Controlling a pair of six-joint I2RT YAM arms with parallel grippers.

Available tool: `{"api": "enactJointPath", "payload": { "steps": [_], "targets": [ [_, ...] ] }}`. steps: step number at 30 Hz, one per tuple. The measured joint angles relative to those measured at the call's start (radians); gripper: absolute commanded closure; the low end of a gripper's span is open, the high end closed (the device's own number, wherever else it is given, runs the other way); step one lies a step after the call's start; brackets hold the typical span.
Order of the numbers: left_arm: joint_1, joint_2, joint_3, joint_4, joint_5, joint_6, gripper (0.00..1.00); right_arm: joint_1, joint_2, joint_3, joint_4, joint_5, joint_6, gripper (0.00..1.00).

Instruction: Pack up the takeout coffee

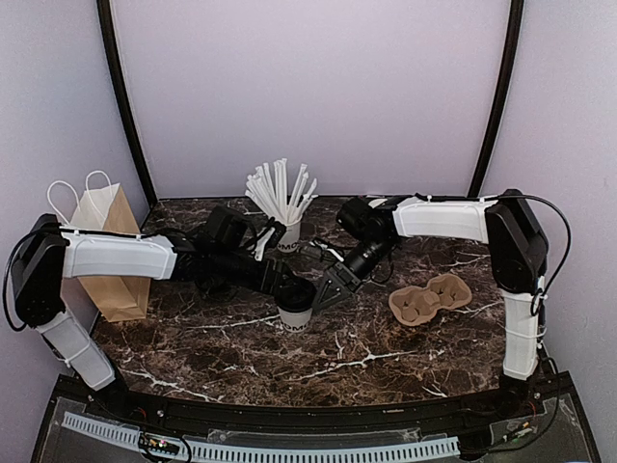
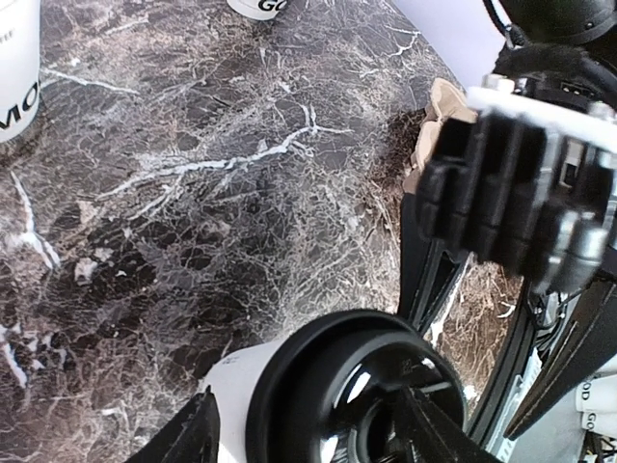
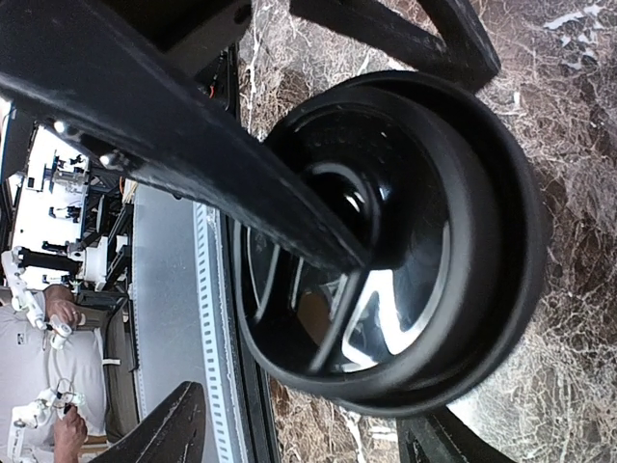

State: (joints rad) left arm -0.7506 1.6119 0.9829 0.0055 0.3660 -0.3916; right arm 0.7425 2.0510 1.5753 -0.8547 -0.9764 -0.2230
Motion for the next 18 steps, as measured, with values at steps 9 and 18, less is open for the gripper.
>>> {"api": "enactJointPath", "payload": {
  "steps": [9,18],
  "targets": [
    [0.000,-0.124,0.000,-0.062,-0.072,0.014,0.32,-0.012,0.000,-0.002,0.000,0.010,0.000,0.31],
    [0.000,-0.423,-0.175,-0.066,-0.168,-0.209,0.37,-0.066,0.025,0.117,-0.007,0.033,0.035,0.30]
  ]
}}
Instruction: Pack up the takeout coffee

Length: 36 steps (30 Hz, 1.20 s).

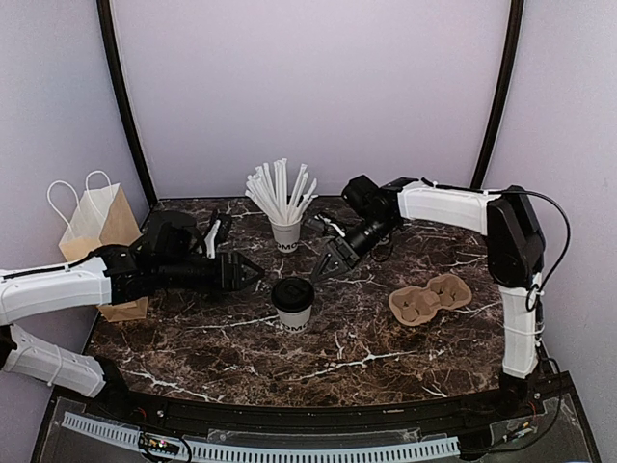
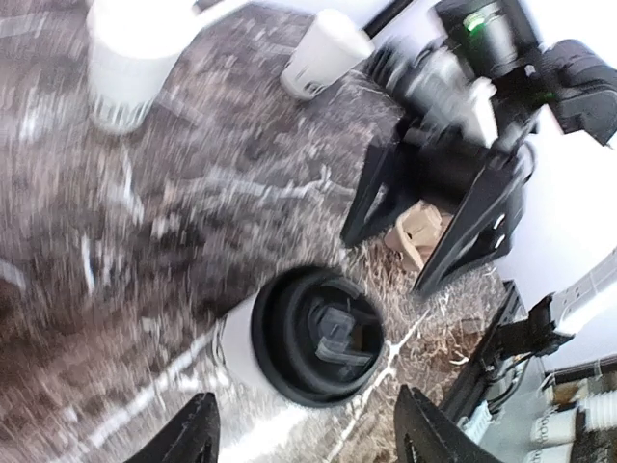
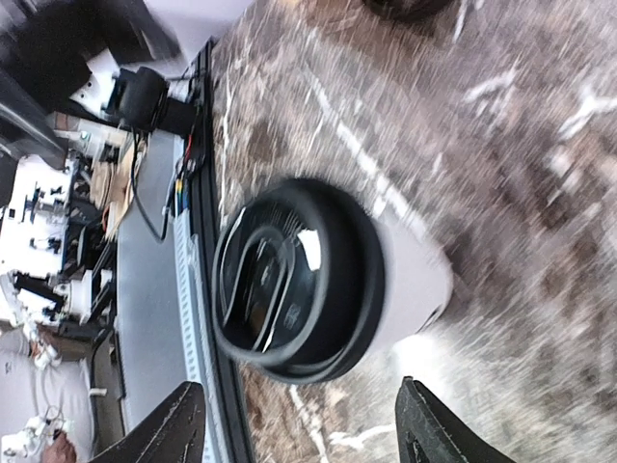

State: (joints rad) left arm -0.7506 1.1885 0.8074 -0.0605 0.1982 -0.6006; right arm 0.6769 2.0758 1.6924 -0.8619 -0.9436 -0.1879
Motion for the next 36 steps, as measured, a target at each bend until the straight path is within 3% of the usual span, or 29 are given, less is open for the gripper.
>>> {"api": "enactJointPath", "payload": {
  "steps": [5,12,19,36],
  "targets": [
    [0.000,-0.044,-0.203,0.041,0.012,-0.205,0.37,-0.012,0.110,0.162,-0.025,-0.014,0.010,0.31],
    [-0.006,-0.003,-0.261,0.196,0.085,-0.355,0.37,-0.012,0.208,0.226,-0.050,-0.038,0.032,0.33],
    [-0.007,0.098,-0.261,0.337,0.151,-0.405,0.43,-0.010,0.208,0.210,-0.051,-0.067,0.047,0.34],
    [-0.007,0.227,-0.253,0.471,0.212,-0.442,0.57,0.000,0.180,0.107,-0.016,-0.139,0.063,0.38]
  ]
}}
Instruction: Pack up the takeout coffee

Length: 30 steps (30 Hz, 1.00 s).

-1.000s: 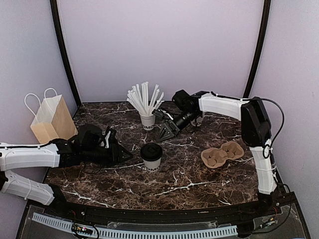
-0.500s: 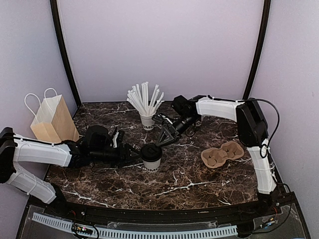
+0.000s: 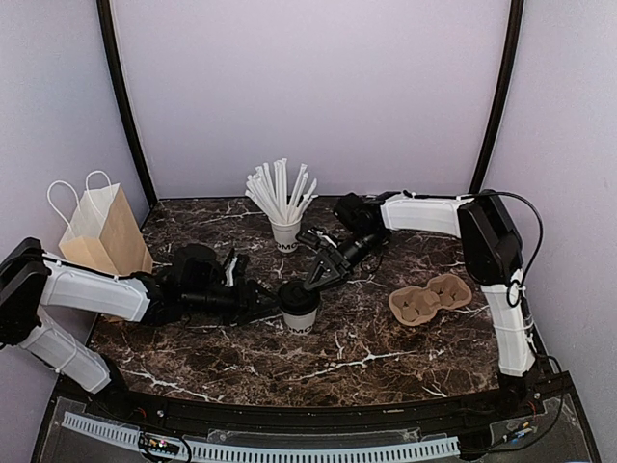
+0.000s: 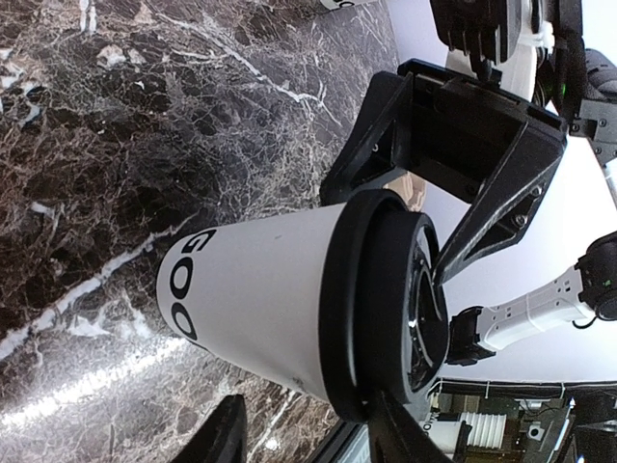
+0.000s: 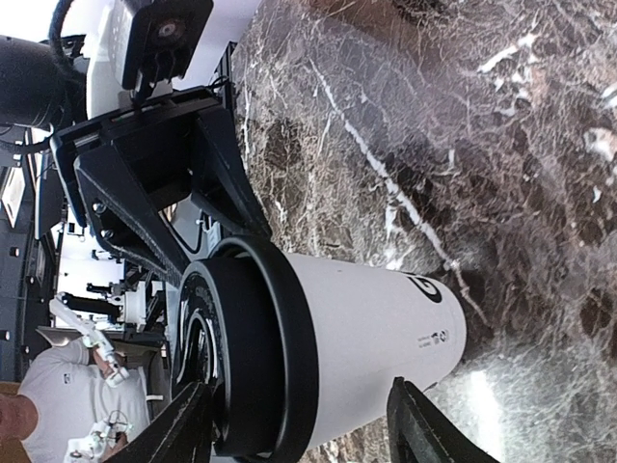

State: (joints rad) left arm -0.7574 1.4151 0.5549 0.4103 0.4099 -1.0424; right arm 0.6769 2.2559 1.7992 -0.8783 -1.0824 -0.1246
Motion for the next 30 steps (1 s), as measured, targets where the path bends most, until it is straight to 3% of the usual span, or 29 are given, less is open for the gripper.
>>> {"api": "enactJointPath", "payload": {
  "steps": [6,14,21,30],
  "targets": [
    [0.007,0.046,0.000,0.071,0.028,-0.042,0.71,-0.002,-0.024,-0.073,0.039,-0.036,0.020,0.40],
    [0.014,0.124,0.023,0.149,0.098,-0.061,0.73,-0.032,-0.027,-0.097,0.043,-0.073,0.017,0.38],
    [0.014,0.130,0.066,0.091,0.095,-0.034,0.74,-0.044,-0.044,-0.105,0.028,-0.062,-0.010,0.37],
    [0.013,0.137,0.093,0.051,0.089,0.000,0.74,-0.083,-0.112,-0.149,0.047,-0.087,-0.007,0.47]
  ]
}}
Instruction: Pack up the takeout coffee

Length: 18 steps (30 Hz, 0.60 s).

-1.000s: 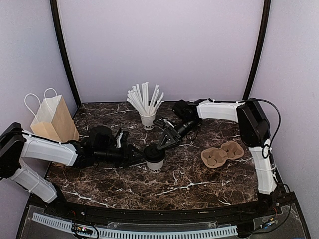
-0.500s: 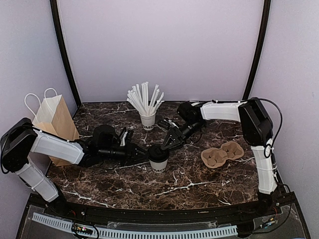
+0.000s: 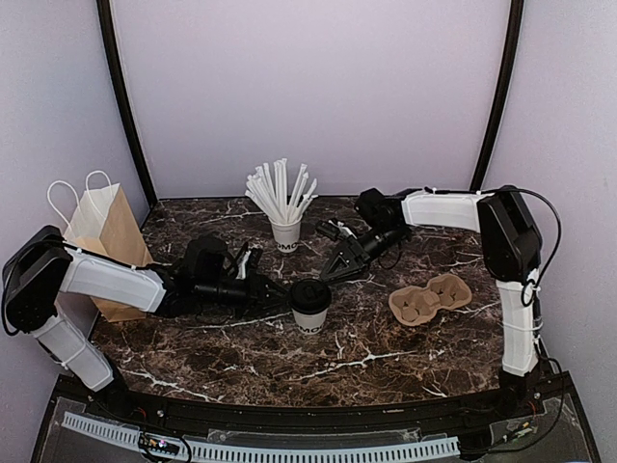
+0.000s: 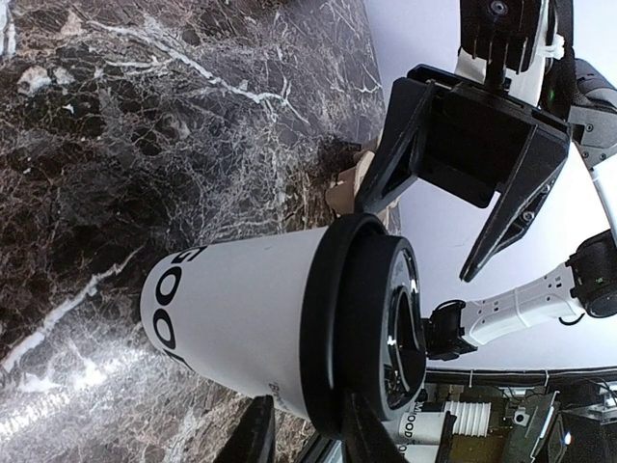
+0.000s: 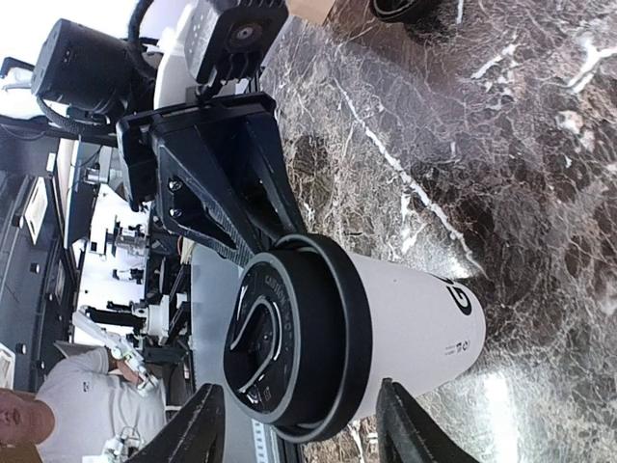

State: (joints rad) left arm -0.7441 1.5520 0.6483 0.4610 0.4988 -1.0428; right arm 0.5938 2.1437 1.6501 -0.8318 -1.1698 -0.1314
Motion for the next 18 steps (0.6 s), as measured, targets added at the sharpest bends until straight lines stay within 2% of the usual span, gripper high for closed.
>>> {"api": "enactJointPath", "payload": {
  "steps": [5,7,9,12,18],
  "targets": [
    [0.000,0.000,0.006,-0.010,0.000,0.011,0.74,-0.014,-0.010,-0.042,0.024,-0.005,0.011,0.53],
    [0.000,0.000,0.006,-0.011,0.000,0.013,0.74,-0.015,-0.010,-0.065,0.028,-0.004,0.014,0.62],
    [0.000,0.000,0.006,-0.011,0.000,0.015,0.74,-0.014,-0.012,-0.093,0.043,-0.003,0.019,0.66],
    [0.000,0.000,0.007,-0.011,-0.001,0.019,0.74,-0.015,-0.016,-0.126,0.055,-0.010,0.039,0.65],
    [0.000,0.000,0.007,-0.010,-0.001,0.019,0.74,-0.014,-0.040,-0.152,0.073,-0.003,0.050,0.58]
  ]
}}
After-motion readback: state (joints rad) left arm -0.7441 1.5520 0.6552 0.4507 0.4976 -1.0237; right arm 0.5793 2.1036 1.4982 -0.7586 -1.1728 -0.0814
